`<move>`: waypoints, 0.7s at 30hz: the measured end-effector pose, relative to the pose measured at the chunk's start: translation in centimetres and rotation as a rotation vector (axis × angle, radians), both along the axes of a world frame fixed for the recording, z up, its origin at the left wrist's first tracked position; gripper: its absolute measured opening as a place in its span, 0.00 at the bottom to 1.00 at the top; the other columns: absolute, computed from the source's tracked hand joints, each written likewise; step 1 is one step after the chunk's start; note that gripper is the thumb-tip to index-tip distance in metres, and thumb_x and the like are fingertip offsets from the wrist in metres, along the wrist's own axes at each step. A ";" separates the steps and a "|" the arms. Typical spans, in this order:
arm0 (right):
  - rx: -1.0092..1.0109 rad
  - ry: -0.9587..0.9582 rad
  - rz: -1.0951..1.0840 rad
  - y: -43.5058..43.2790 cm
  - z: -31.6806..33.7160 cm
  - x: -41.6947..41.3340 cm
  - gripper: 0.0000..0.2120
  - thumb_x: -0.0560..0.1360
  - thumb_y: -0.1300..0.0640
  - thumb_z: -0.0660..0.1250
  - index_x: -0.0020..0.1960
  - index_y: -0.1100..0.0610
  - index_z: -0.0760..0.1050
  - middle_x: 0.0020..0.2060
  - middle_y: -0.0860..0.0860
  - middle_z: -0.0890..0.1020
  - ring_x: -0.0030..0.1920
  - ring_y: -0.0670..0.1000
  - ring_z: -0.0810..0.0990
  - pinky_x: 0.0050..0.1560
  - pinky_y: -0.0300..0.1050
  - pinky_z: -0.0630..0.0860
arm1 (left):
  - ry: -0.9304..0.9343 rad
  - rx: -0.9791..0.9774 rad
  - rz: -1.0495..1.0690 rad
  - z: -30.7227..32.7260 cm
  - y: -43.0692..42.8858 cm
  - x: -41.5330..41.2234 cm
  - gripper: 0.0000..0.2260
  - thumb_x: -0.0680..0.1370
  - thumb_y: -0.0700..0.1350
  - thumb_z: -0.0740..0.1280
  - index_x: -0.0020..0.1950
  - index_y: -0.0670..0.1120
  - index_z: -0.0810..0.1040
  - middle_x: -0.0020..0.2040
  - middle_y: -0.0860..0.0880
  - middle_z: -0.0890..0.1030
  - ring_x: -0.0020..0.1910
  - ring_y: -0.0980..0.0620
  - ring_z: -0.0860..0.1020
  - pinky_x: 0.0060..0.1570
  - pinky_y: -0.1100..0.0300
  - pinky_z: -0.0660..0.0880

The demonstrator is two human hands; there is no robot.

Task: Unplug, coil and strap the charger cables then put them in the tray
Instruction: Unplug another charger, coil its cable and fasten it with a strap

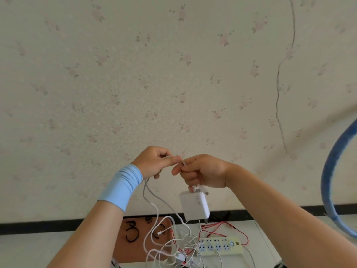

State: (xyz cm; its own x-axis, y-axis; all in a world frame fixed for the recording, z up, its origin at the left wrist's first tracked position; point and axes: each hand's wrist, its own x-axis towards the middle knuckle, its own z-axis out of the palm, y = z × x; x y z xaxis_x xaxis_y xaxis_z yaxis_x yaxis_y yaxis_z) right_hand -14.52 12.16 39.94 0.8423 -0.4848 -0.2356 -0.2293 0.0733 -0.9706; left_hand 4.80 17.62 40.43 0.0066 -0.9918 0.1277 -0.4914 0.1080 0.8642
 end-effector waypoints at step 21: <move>-0.404 0.246 -0.299 0.1 -0.8 0.6 0.14 0.72 0.38 0.74 0.46 0.48 0.84 0.27 0.49 0.69 0.24 0.48 0.60 0.25 0.41 0.59 | 0.985 0.067 0.058 0.3 -1.6 -0.4 0.14 0.80 0.45 0.58 0.34 0.46 0.69 0.24 0.54 0.60 0.18 0.58 0.56 0.19 0.67 0.50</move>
State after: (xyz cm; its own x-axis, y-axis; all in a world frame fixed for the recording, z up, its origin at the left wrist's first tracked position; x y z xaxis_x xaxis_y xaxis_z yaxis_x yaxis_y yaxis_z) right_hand -13.95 12.29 39.17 0.5977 -0.7869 -0.1536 -0.4792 -0.1969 -0.8553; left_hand 4.41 16.02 40.74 0.1290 -0.9915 -0.0176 0.4472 0.0423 0.8934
